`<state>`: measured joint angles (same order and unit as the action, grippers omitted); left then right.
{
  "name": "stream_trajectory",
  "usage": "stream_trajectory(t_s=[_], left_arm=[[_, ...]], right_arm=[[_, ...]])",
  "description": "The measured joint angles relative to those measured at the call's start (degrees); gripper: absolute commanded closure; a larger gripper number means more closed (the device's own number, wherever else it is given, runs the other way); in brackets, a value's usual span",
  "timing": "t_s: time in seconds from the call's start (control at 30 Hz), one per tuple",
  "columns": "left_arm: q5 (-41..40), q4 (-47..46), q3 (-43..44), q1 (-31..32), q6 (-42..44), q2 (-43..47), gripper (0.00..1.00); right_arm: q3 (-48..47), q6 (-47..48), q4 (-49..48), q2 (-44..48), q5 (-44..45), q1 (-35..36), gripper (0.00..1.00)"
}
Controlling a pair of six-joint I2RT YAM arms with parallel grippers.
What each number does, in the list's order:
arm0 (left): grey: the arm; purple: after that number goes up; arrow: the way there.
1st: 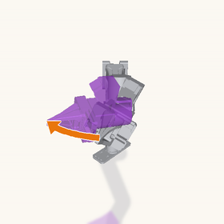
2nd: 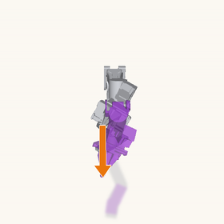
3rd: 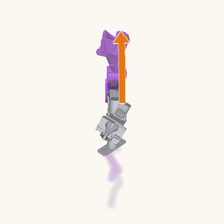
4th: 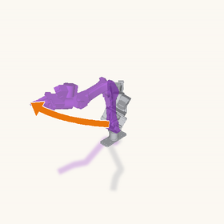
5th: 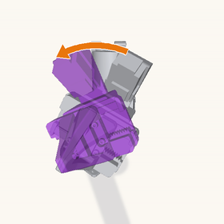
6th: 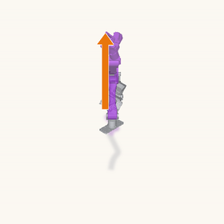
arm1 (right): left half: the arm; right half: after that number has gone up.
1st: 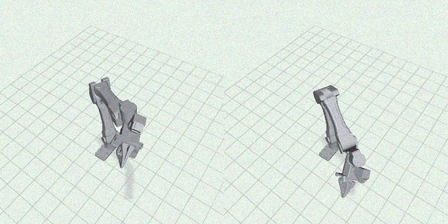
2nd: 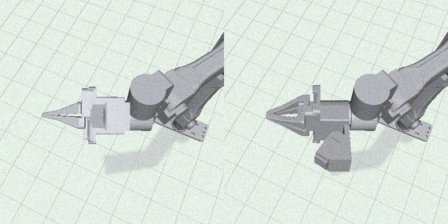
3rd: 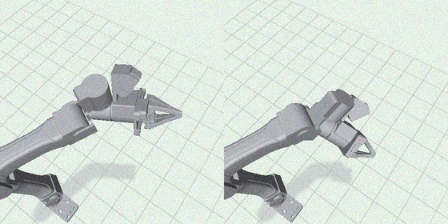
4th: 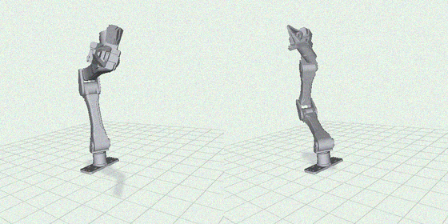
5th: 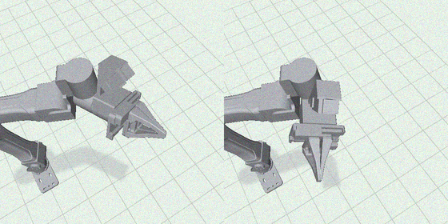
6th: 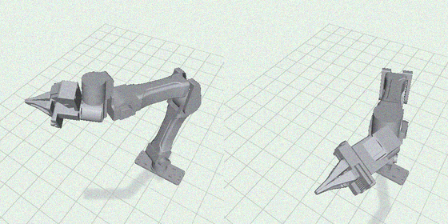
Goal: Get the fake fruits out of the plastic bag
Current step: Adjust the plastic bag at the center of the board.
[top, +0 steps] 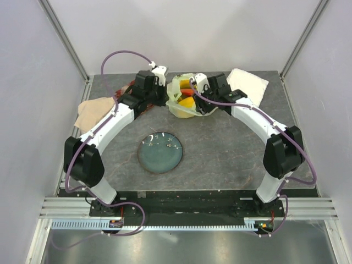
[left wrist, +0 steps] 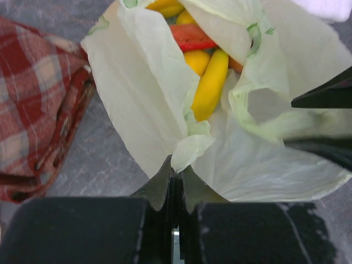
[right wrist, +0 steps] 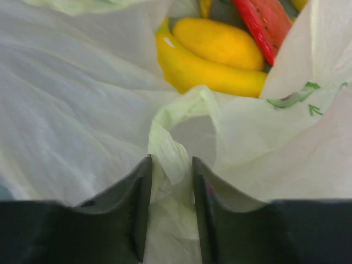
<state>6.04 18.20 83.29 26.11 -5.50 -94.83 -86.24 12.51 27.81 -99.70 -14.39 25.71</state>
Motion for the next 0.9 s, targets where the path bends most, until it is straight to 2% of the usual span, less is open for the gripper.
stream_trajectory(t_s=[0.03,0.17,0.27,0.4,0.5,0.6,0.63,0.7,0.8,0.9], left_arm=[[0.0,0.0,-1.1,0.0,-0.4,0.6,0.98],[0.0,0.0,-7.2,0.0,-2.5,3.7,0.98],[0.3,-0.2,-11.3,0.0,-3.7,5.5,0.99],[2.3,-1.0,-16.6,0.5,-4.4,8.3,0.98],[5.9,-2.8,-19.8,2.1,-4.5,10.3,0.98],[7.9,-3.1,-23.1,2.2,-4.5,13.6,0.98],[8.4,-3.2,-23.9,2.1,-4.5,14.7,0.98],[9.1,-2.8,-24.9,2.1,-4.2,16.5,0.98],[9.1,-1.1,-25.1,1.3,-3.3,18.4,0.98],[9.1,-0.1,-25.1,0.6,-2.2,19.4,0.98]], right_arm=[[0.3,0.0,0.0,-0.6,2.1,0.2,1.0],[4.5,-0.5,-0.9,-0.6,12.7,-0.2,1.0],[7.6,-2.3,-1.4,0.3,16.4,-3.3,1.0],[12.5,-6.1,-1.2,5.6,16.4,-13.1,1.0],[16.8,-7.2,-0.2,12.3,14.7,-16.2,1.0],[20.0,-7.2,1.8,17.5,13.0,-16.0,0.89],[20.2,-7.2,2.7,18.5,12.6,-16.0,0.78],[19.9,-6.9,3.8,19.4,12.2,-16.0,0.69],[16.1,-5.8,6.8,19.3,10.9,-16.5,0.45],[8.5,-4.1,8.3,19.2,8.1,-15.9,0.4]])
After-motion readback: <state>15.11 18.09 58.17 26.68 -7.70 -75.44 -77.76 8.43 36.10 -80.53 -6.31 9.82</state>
